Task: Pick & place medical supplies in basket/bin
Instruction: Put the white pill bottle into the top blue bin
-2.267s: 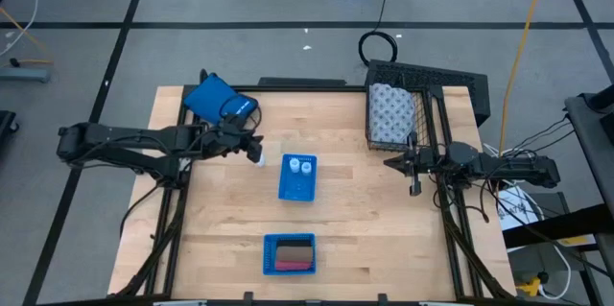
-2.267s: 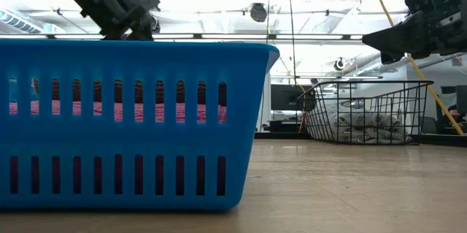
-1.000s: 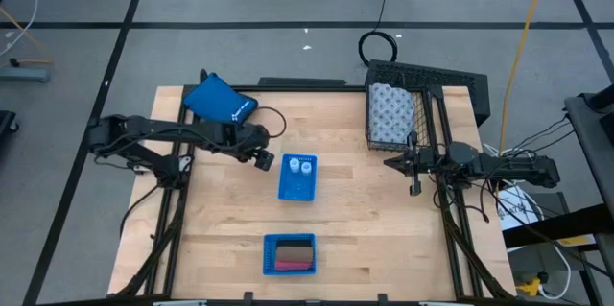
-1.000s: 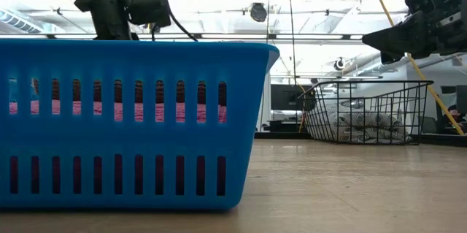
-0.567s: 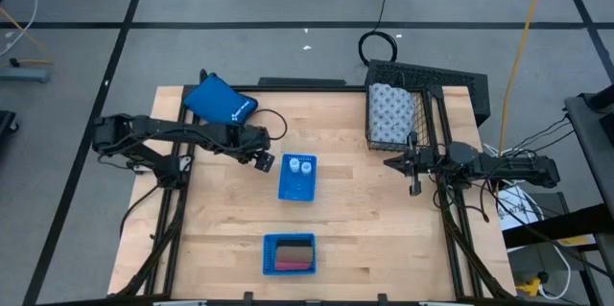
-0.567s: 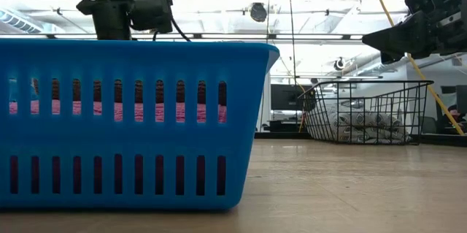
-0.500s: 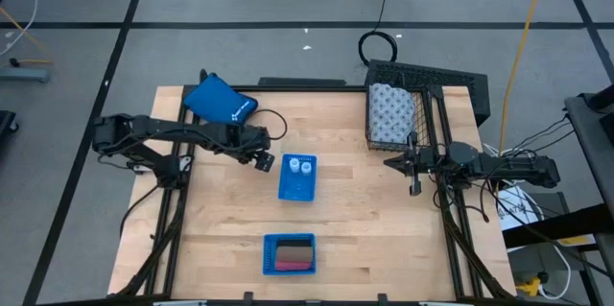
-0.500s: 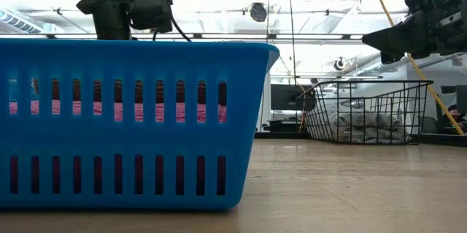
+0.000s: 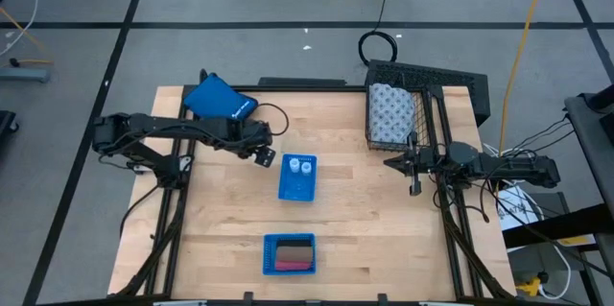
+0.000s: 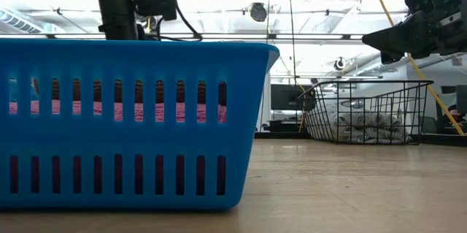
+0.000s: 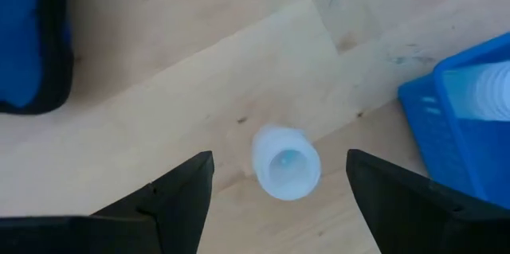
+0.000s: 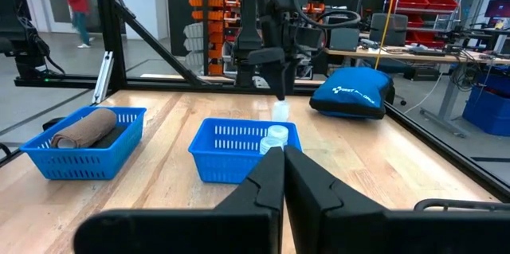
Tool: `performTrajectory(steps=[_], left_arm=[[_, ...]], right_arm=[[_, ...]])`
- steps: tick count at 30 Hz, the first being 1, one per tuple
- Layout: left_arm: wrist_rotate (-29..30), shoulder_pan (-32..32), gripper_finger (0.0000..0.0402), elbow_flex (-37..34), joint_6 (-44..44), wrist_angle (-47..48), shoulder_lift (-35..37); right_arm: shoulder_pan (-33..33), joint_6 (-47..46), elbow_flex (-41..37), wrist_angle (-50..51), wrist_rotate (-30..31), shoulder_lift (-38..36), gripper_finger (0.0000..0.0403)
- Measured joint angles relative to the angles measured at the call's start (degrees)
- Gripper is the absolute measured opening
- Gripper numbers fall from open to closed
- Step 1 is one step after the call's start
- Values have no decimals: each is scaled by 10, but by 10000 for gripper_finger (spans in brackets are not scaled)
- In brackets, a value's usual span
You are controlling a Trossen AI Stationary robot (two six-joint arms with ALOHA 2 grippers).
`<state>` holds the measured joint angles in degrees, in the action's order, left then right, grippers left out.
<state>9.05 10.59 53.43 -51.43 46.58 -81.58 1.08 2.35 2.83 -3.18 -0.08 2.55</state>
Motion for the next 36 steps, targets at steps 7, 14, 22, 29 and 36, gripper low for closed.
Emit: performTrajectory(steps=[7, 14, 22, 29, 36], left_arm=[[-4, 0, 296, 1, -40, 29, 0], [-28, 0, 296, 1, -68, 39, 0], [-35, 0, 296, 1, -73, 42, -6], [-47, 0, 296, 1, -74, 52, -11], [-46, 0, 296, 1, -78, 51, -12]], right_arm=[[0, 0, 0, 0, 0, 0, 0], [0, 0, 0, 0, 0, 0, 0], [0, 0, 0, 0, 0, 0, 0], [0, -1, 0, 0, 0, 0, 0], [0, -1, 0, 0, 0, 0, 0]])
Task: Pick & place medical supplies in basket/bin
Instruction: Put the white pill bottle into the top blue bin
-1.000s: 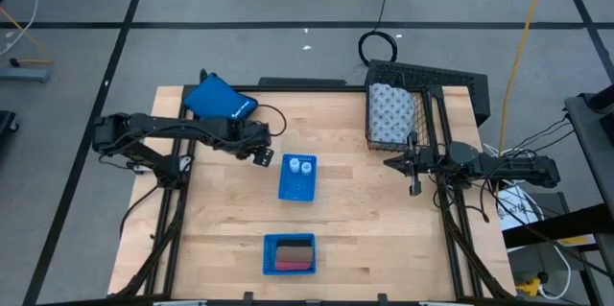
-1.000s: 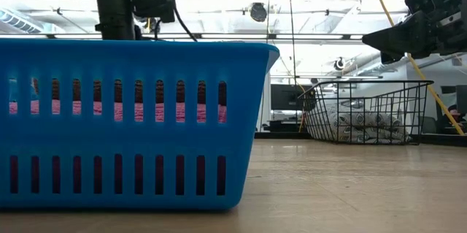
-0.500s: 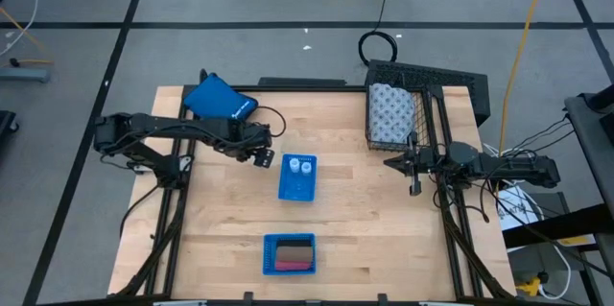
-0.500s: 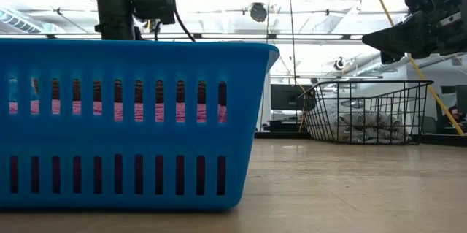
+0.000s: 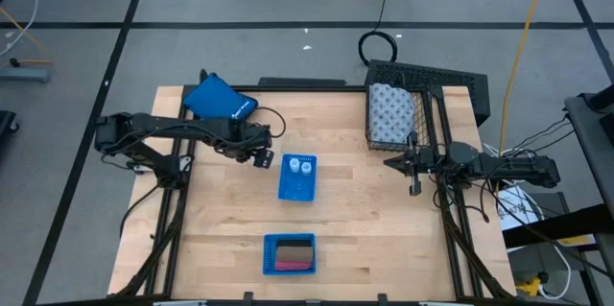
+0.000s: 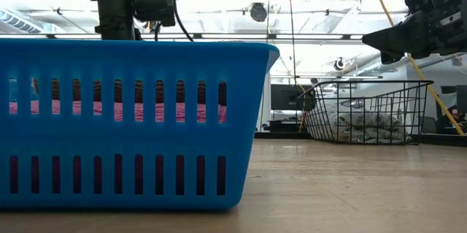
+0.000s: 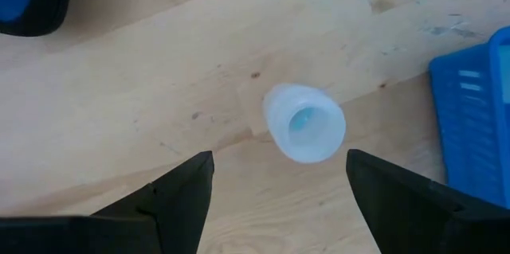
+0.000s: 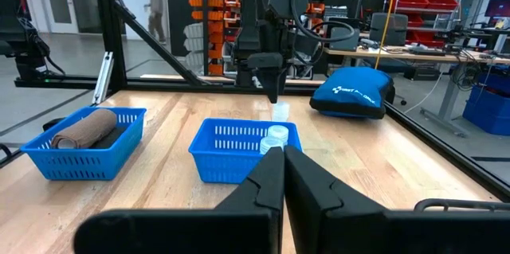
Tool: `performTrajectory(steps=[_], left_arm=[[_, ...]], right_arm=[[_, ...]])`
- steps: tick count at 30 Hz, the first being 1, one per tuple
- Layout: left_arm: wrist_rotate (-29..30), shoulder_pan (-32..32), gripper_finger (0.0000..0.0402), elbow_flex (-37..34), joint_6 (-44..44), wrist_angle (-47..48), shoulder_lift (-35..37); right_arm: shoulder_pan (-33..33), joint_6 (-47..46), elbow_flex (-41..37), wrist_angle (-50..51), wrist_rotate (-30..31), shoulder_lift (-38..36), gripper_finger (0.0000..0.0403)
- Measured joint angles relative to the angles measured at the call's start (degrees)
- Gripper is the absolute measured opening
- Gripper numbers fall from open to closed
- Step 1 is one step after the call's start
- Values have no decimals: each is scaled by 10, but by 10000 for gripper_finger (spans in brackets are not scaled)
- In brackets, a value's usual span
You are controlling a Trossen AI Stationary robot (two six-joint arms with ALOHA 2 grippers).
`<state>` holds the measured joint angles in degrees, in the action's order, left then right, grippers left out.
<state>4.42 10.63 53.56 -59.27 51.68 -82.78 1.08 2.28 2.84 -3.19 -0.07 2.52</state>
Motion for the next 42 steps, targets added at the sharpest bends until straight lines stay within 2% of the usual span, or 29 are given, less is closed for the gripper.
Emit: performTrajectory(steps=[22, 33, 42], left_arm=[[17, -1, 296, 0, -14, -10, -4], [56, -8, 296, 0, -37, -14, -4], [41, -8, 296, 0, -39, -23, -58]], right_arm=[[0, 0, 0, 0, 0, 0, 0], [0, -1, 0, 0, 0, 0, 0], [0, 0, 0, 0, 0, 0, 0]])
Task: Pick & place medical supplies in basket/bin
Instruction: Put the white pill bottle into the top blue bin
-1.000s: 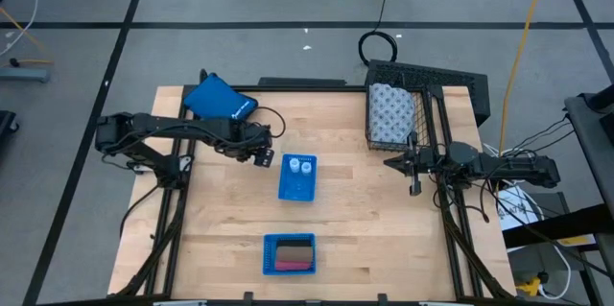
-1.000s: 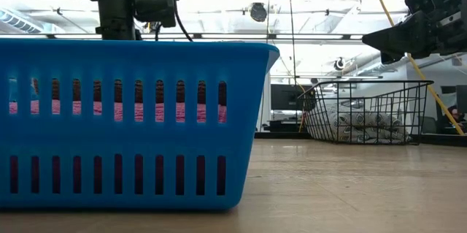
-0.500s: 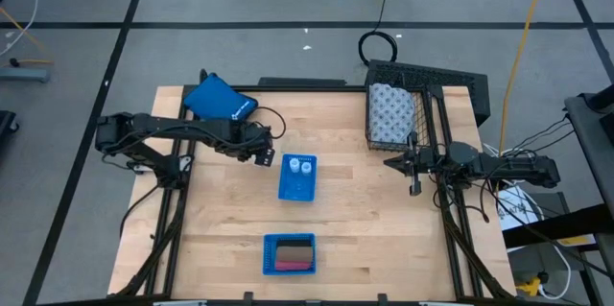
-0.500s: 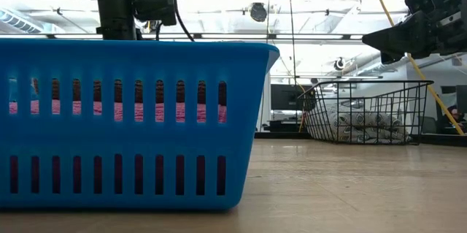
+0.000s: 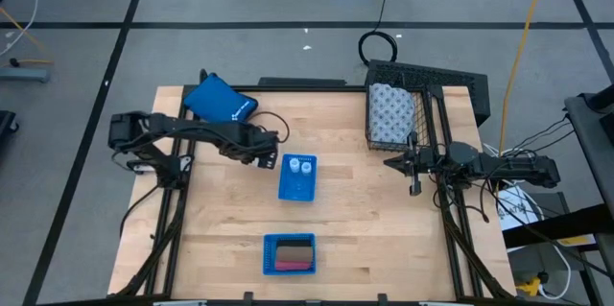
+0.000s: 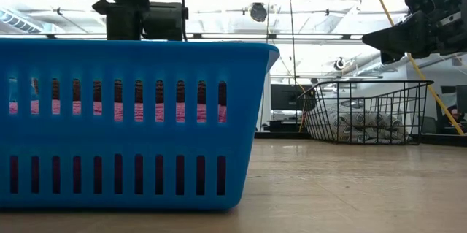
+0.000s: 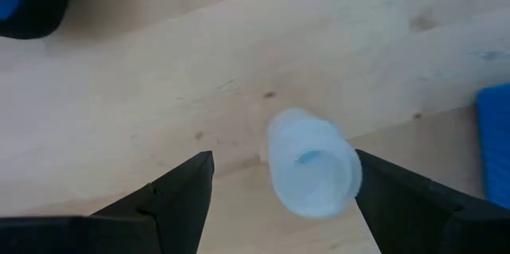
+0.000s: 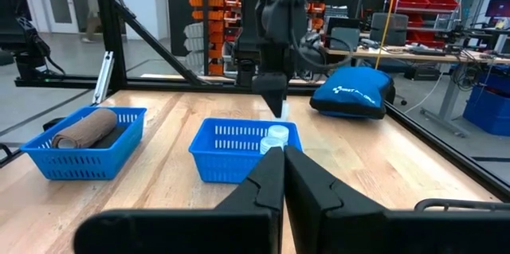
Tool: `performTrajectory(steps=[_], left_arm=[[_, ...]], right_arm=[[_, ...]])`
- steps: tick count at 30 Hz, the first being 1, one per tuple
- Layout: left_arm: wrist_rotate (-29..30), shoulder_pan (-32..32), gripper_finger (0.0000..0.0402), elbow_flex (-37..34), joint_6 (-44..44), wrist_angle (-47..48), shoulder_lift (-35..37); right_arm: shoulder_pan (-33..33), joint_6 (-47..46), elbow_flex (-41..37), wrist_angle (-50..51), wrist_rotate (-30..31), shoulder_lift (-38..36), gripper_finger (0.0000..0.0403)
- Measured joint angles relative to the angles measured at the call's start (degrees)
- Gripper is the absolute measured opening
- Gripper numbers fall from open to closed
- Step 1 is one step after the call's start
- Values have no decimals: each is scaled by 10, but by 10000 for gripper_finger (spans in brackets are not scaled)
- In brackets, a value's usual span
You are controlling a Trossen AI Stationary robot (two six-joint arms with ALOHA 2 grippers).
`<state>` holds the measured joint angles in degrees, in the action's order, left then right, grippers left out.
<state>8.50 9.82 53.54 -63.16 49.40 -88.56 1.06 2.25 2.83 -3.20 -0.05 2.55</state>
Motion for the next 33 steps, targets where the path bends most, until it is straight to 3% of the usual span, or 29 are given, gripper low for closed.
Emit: performTrajectory(steps=[12, 33], left_arm=[[-29, 4, 296, 1, 3, -1, -14], [-25, 24, 296, 24, 20, 4, -6]], right_arm=[[0, 0, 0, 0, 0, 0, 0], [0, 0, 0, 0, 0, 0, 0]])
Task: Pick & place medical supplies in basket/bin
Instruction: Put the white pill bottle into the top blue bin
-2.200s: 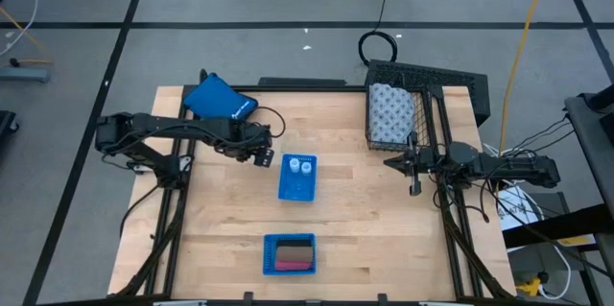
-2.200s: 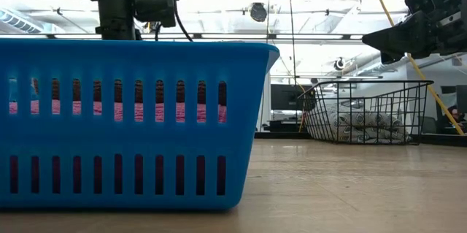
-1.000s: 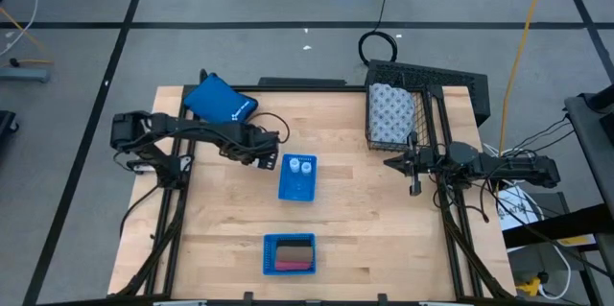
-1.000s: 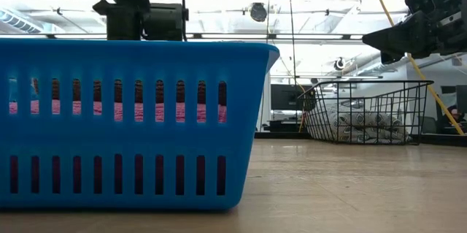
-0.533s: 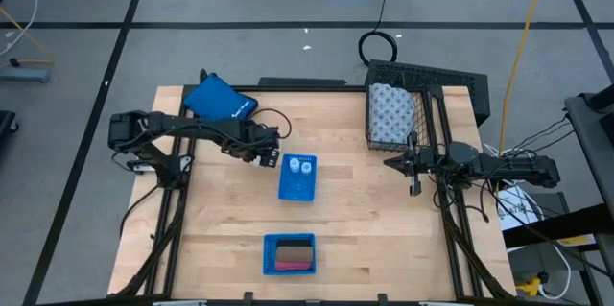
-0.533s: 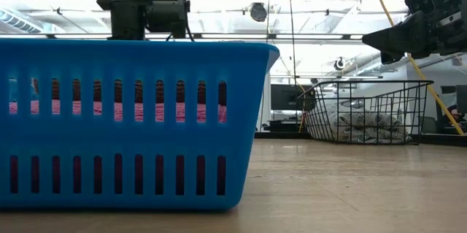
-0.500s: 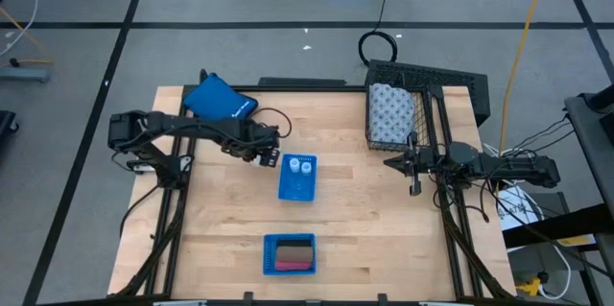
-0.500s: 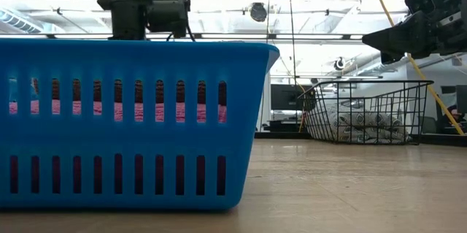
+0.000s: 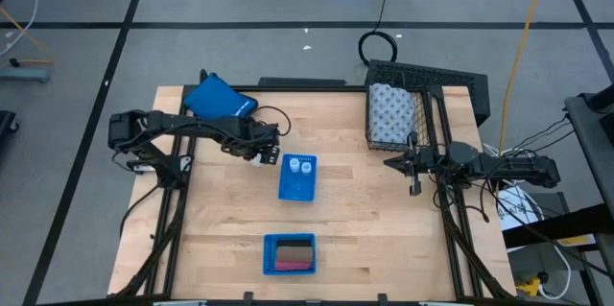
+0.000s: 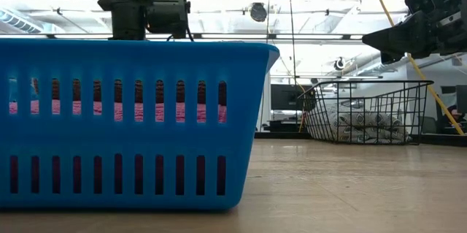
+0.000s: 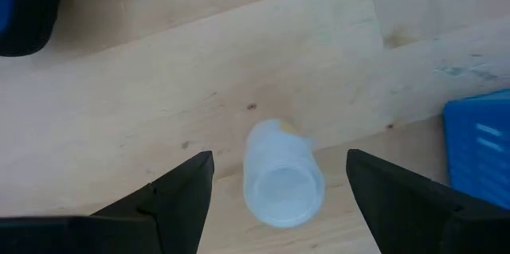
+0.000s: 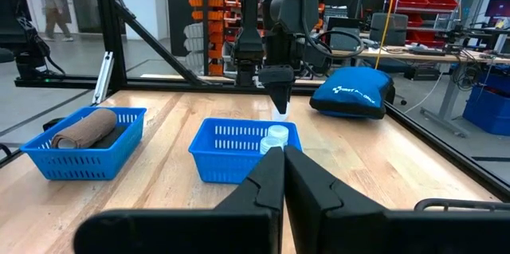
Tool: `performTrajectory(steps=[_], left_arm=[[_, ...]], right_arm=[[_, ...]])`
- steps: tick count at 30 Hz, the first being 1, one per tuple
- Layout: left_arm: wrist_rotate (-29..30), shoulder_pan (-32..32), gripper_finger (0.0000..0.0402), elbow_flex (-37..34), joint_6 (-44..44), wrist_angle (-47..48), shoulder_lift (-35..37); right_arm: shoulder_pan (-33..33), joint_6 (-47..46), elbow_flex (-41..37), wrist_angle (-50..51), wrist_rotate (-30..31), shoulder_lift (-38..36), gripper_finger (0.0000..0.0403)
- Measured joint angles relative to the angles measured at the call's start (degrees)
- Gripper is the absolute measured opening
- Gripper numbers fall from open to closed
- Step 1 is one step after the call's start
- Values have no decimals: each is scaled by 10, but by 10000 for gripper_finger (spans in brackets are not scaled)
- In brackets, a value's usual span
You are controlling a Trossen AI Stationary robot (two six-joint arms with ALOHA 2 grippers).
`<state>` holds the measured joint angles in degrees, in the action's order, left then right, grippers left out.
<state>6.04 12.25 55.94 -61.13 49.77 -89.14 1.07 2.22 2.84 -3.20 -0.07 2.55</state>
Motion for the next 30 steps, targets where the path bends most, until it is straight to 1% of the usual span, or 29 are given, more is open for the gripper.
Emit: performTrajectory(steps=[17, 30], left_arm=[[0, 0, 296, 0, -2, 0, 0], [-5, 0, 296, 0, 14, 0, 0]], right_arm=[[0, 0, 0, 0, 0, 0, 0], [0, 0, 0, 0, 0, 0, 0]])
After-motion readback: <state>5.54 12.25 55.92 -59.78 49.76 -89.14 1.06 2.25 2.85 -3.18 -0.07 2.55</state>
